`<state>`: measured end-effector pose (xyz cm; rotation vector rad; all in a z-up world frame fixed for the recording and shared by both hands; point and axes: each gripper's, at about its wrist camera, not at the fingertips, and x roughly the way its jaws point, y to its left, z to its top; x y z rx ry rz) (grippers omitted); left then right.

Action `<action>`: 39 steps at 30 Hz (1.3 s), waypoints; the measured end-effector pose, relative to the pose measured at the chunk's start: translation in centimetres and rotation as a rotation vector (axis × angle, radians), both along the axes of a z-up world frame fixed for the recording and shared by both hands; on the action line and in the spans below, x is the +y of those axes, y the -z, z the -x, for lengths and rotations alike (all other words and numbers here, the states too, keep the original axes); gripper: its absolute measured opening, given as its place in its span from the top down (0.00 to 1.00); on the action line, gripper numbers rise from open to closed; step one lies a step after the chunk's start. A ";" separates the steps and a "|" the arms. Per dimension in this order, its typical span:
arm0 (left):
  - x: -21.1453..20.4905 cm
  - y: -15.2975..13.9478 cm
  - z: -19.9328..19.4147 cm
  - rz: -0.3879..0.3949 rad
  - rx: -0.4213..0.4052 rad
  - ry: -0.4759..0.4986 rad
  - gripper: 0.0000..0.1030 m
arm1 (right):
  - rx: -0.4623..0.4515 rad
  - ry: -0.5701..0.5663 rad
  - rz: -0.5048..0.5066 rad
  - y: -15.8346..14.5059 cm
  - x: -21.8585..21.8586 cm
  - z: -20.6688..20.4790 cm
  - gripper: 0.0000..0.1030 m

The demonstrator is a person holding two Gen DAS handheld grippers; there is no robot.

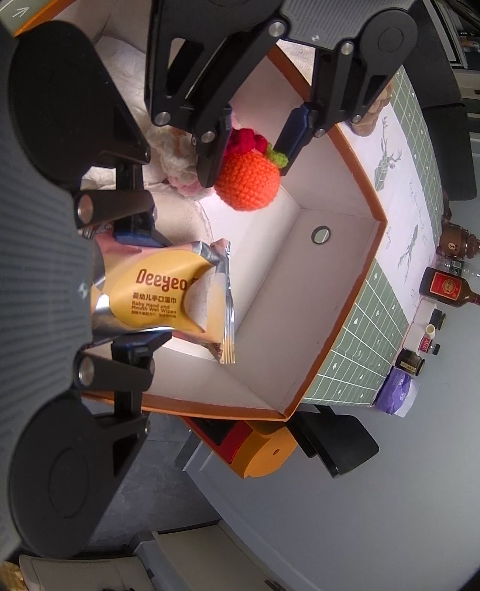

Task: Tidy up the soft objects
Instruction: 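Carry the packet and strawberry into the orange box and open both grippers, then withdraw both tools from the box back over the table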

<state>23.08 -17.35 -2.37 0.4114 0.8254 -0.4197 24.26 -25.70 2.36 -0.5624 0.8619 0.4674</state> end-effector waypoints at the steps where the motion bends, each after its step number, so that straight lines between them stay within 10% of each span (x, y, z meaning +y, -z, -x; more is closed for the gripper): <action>1: 0.0 0.0 -0.1 0.002 0.002 0.002 0.48 | -0.003 -0.003 0.010 0.0 0.1 0.1 0.55; 16: 0.1 -1.1 1.3 0.019 -0.032 0.033 0.20 | -0.028 -0.001 0.089 -2.0 0.2 1.6 0.37; 39: 6.0 -6.4 7.5 0.138 -0.089 -0.061 0.20 | -0.107 0.057 -0.021 -8.3 3.2 7.9 0.34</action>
